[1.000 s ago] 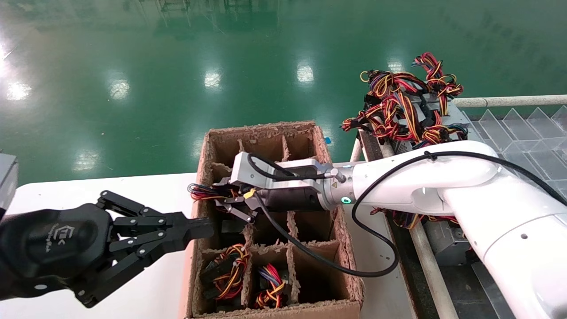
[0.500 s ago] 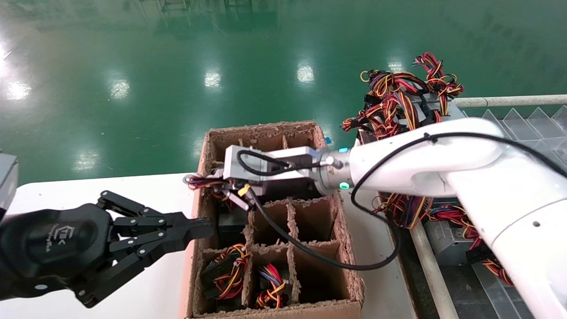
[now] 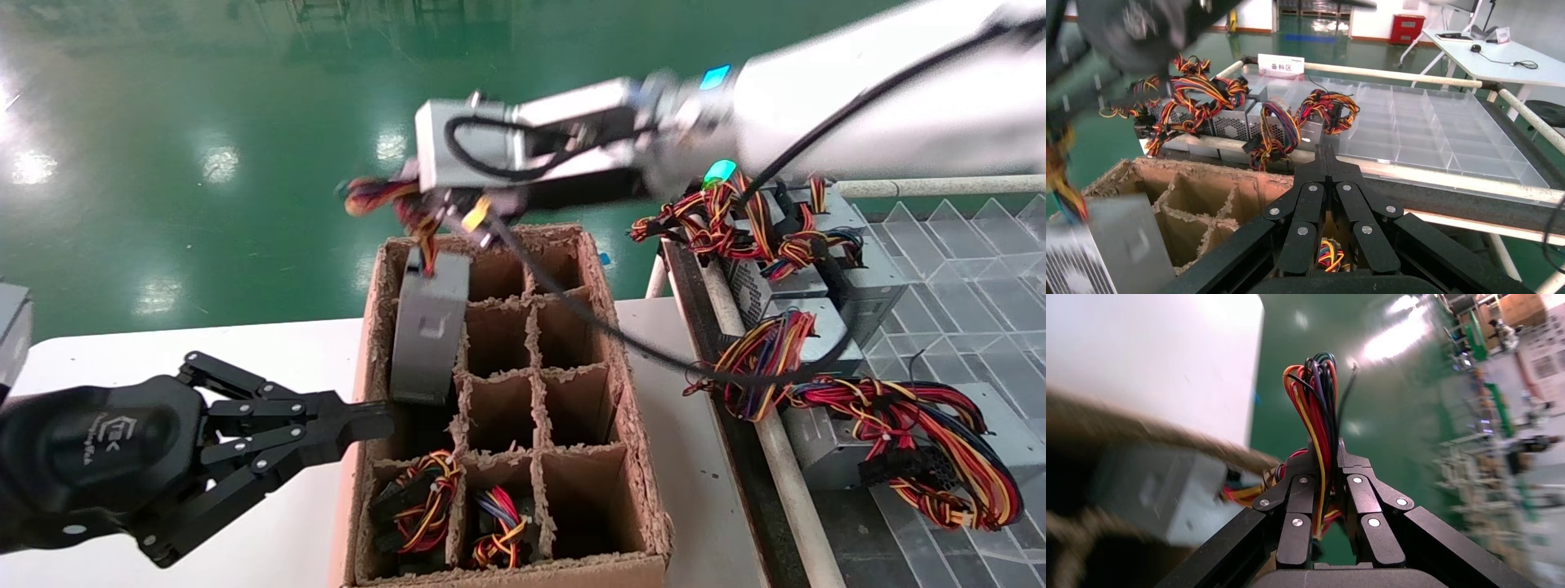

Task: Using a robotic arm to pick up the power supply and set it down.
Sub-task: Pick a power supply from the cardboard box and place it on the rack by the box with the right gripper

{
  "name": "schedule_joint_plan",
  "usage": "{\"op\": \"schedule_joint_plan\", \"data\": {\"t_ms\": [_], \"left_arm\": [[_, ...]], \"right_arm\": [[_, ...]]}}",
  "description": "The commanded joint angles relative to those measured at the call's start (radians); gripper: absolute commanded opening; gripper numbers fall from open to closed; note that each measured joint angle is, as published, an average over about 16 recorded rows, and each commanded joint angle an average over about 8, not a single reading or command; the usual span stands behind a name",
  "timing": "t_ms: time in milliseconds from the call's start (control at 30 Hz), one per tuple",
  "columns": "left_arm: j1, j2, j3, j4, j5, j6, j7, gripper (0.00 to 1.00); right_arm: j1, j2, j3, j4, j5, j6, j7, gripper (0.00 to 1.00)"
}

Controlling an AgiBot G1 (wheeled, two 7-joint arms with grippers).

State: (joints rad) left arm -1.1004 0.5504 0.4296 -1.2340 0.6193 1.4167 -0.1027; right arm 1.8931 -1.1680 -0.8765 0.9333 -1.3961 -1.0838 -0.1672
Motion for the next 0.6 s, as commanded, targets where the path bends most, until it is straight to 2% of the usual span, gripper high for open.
{"op": "schedule_joint_plan", "data": {"t_ms": [33,267,600], "left_arm": [[0.000,0.000,0.000,0.000,0.000,0.000,0.000,0.00],[0.000,0.000,0.000,0.000,0.000,0.000,0.000,0.00],[0.000,0.000,0.000,0.000,0.000,0.000,0.000,0.00]], "right_arm": [[0.044,0.021,-0.012,0.060,-0.042,-0.001,0.027,0.00],[0.168,0.062,-0.021,0.155,-0.143,-0.003,0.077,0.00],[0.281,0.133,-0.041,0.177,-0.335,0.047,0.023,0.00]]}}
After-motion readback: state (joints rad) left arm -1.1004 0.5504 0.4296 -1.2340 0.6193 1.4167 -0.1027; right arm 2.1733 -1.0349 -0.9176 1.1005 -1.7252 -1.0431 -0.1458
